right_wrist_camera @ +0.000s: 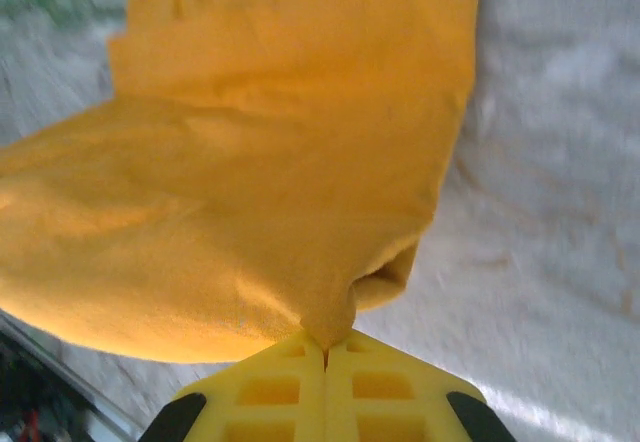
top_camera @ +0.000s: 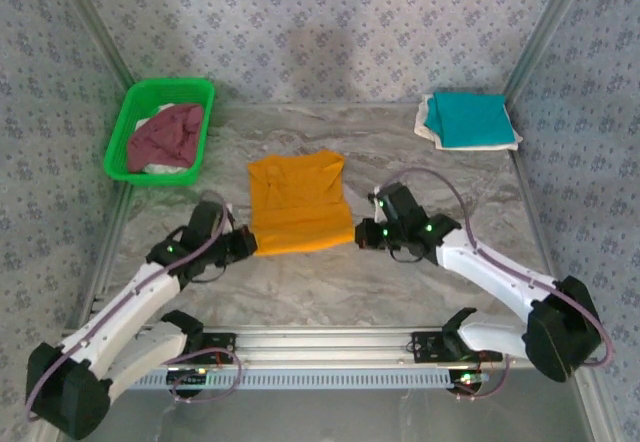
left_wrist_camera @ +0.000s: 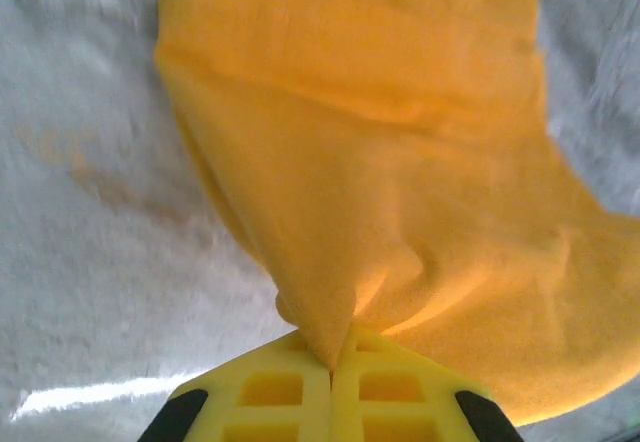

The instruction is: Fold and stack the t-shirts

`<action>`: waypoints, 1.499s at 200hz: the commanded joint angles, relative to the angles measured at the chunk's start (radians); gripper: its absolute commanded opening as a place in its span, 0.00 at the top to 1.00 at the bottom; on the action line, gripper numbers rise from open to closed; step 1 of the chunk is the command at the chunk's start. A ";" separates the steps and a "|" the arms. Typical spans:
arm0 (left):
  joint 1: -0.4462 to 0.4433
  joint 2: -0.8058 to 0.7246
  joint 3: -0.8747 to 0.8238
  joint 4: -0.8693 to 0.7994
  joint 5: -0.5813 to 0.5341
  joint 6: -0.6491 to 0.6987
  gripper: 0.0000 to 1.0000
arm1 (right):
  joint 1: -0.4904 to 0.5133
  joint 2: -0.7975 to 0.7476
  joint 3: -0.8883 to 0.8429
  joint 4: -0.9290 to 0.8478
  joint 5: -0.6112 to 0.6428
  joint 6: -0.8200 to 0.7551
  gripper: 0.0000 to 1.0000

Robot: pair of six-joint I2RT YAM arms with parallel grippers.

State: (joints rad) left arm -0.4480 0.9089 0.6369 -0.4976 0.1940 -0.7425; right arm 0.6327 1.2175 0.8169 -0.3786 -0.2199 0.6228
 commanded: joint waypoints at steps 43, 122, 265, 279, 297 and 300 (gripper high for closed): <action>0.197 0.339 0.360 0.029 0.139 0.209 1.00 | -0.122 0.297 0.355 -0.038 0.016 -0.159 1.00; 0.284 0.576 0.508 0.097 0.190 0.258 1.00 | -0.180 0.506 0.612 -0.051 -0.009 -0.204 1.00; 0.148 0.272 0.218 0.043 0.164 0.195 1.00 | -0.127 0.211 0.260 -0.030 -0.049 -0.197 1.00; 0.105 0.200 0.158 0.042 0.161 0.174 1.00 | -0.100 0.136 0.182 -0.017 -0.051 -0.179 1.00; 0.061 0.122 0.127 0.000 0.143 0.153 1.00 | -0.072 0.062 0.117 -0.017 -0.070 -0.153 1.00; 0.055 0.111 0.125 -0.007 0.142 0.149 1.00 | -0.066 0.054 0.112 -0.019 -0.069 -0.147 1.00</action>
State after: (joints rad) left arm -0.3481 1.1133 0.7906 -0.4549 0.3664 -0.5510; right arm 0.5346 1.3632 0.9833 -0.4103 -0.2649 0.4335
